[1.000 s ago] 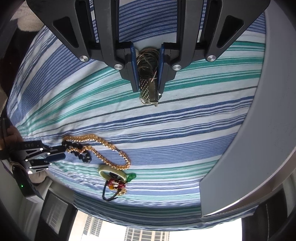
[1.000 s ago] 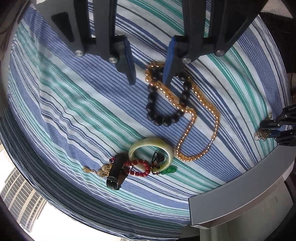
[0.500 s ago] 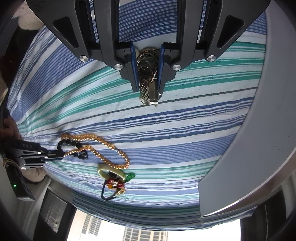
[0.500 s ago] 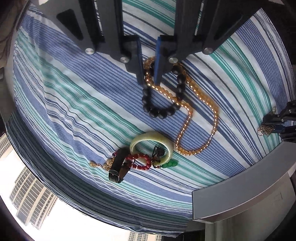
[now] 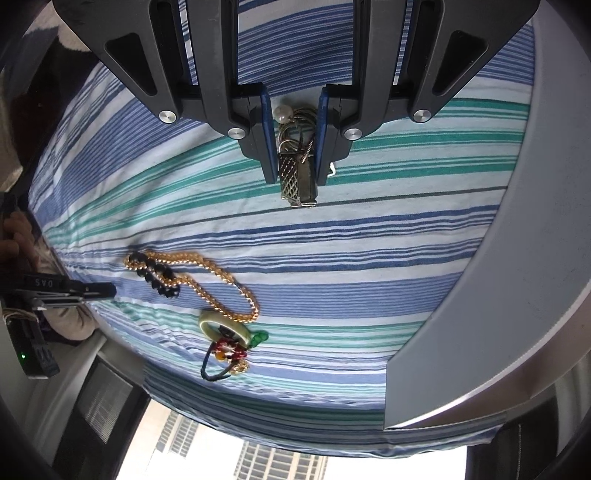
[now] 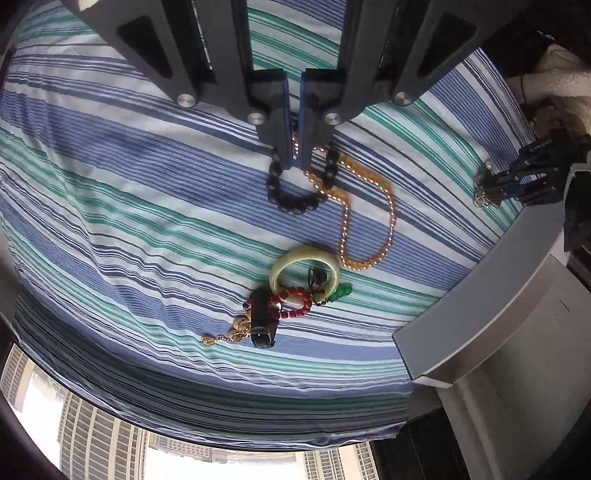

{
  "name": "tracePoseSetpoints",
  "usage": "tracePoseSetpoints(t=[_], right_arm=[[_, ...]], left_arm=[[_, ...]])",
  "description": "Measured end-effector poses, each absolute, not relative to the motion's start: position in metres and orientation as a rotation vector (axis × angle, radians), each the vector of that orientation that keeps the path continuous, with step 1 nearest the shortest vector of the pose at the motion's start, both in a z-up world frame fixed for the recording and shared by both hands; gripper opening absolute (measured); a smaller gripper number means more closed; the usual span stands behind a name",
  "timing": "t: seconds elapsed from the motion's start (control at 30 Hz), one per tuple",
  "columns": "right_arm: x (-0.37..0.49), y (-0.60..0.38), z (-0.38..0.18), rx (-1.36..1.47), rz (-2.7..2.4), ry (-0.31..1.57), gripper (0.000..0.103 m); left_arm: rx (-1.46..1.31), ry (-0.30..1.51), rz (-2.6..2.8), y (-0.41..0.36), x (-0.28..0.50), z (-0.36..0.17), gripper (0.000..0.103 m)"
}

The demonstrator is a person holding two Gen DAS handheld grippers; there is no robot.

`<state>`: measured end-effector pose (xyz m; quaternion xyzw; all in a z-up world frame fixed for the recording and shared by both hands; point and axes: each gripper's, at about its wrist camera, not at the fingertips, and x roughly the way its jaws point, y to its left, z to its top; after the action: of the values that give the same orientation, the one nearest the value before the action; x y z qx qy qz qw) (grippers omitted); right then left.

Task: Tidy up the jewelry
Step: 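Open the right gripper over the black bead bracelet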

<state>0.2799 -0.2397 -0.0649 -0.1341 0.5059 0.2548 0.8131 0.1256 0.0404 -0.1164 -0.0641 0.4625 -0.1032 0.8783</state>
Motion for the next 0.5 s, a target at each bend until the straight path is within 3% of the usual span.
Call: tracePoseSetpoints(t=[0.17,0.23,0.3,0.5], right_arm=[[0.267,-0.236,-0.103,-0.462,0.563,1.114,0.007],[0.268,-0.240,-0.111,-0.462,0.557,1.117,0.020],[0.269,-0.242,-0.116,-0.464,0.564,1.107,0.026],[0.272,-0.240,-0.121,-0.482,0.575,1.069,0.026]], left_arm=[[-0.137,0.966,-0.217,0.042,0.122,-0.117,0.017],[-0.137,0.969,-0.217,0.042,0.123,-0.117,0.017],[-0.138,0.972,-0.215,0.043,0.124,-0.118,0.017],[-0.136,0.984,-0.217,0.041,0.127,-0.121,0.017]])
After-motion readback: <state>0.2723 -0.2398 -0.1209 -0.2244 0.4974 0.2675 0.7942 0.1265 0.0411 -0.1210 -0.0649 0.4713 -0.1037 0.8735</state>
